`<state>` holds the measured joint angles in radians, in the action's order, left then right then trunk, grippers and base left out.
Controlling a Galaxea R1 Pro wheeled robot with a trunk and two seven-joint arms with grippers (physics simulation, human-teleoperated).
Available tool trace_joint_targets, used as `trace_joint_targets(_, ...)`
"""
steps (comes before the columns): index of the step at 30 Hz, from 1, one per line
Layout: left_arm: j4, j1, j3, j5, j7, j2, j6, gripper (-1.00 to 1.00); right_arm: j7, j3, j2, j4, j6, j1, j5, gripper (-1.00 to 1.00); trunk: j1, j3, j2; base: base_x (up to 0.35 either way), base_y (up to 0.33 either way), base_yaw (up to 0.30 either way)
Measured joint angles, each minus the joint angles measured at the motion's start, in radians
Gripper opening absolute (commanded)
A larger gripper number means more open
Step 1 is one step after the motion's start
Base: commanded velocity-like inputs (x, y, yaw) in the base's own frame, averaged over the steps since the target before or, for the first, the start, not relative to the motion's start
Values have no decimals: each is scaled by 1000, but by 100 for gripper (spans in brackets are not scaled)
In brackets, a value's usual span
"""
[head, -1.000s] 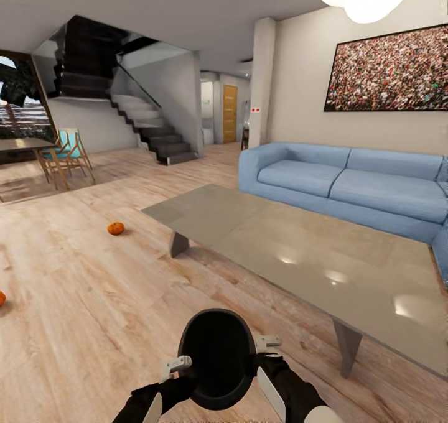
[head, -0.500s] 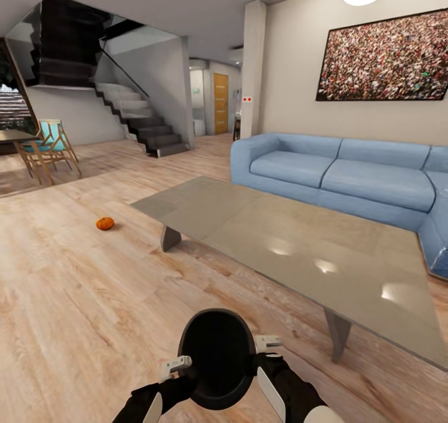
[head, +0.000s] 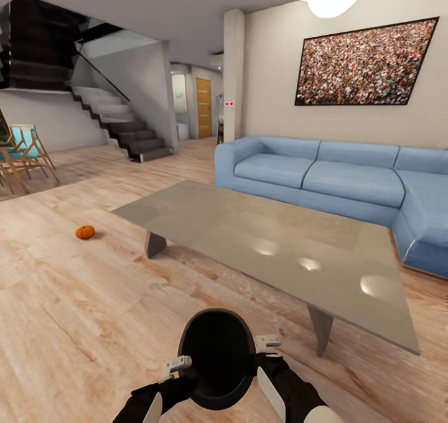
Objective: Place each of the two pumpkins and all three candles from the living room inside a cabinet in the living room (use any cabinet), then make sure every cabinet is closed, and position the cauldron so it is next to a table in the living room.
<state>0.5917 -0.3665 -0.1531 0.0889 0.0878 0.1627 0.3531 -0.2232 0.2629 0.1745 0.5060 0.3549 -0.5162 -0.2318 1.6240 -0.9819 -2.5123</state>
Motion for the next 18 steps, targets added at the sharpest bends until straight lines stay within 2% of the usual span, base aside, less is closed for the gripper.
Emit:
trace_joint_targets(12,0,0,0,0,0,0,0,-100,0,0,0,0,0,0,0,-100,0,14,0,0,0,-182)
trace_joint_targets(18,0,0,-1,-1,0,0,0,-100,0,0,0,0,1,0,0,-100,3,-2,-1,0,0,-167)
